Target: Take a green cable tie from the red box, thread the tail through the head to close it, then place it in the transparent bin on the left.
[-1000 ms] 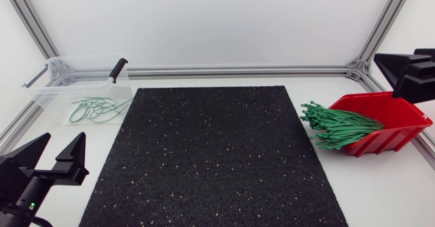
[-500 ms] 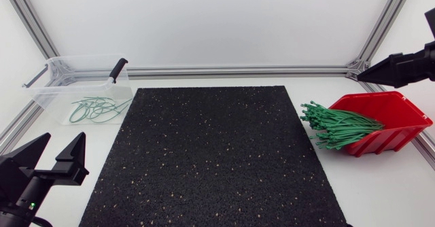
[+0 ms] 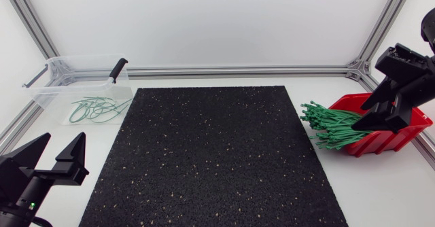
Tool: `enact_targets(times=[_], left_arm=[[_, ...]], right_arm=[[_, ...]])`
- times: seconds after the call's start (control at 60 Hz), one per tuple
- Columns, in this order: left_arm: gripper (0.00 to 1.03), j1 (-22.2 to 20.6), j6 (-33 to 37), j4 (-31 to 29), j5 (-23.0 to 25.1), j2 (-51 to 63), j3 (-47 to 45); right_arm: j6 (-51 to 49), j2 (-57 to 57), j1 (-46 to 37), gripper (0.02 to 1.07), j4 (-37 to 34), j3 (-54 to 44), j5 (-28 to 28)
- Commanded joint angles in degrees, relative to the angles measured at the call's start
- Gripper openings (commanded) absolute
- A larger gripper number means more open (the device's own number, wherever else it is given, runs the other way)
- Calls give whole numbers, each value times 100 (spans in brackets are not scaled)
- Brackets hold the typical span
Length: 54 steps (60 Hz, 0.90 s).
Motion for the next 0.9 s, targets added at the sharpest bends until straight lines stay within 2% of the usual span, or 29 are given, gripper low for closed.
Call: enact_targets(times=[0.0, 0.117, 0.417, 0.617, 0.883], left_arm=[[99, -3, -102, -53, 22, -41, -235], [99, 6, -102, -53, 22, -41, -235], [99, -3, -102, -62, 22, -41, -235], [99, -12, -102, -62, 22, -41, -235], [99, 6, -102, -62, 22, -41, -235]], right_arm=[[-883, -208, 139, 92, -80, -545, 112], [-1411, -331, 279, 88, 44, -932, 253], [-3221, -393, 279, 89, -396, -1371, 1088], [-3968, -700, 306, 89, 334, -1934, 1492], [-3977, -797, 736, 89, 1503, -2584, 2011]])
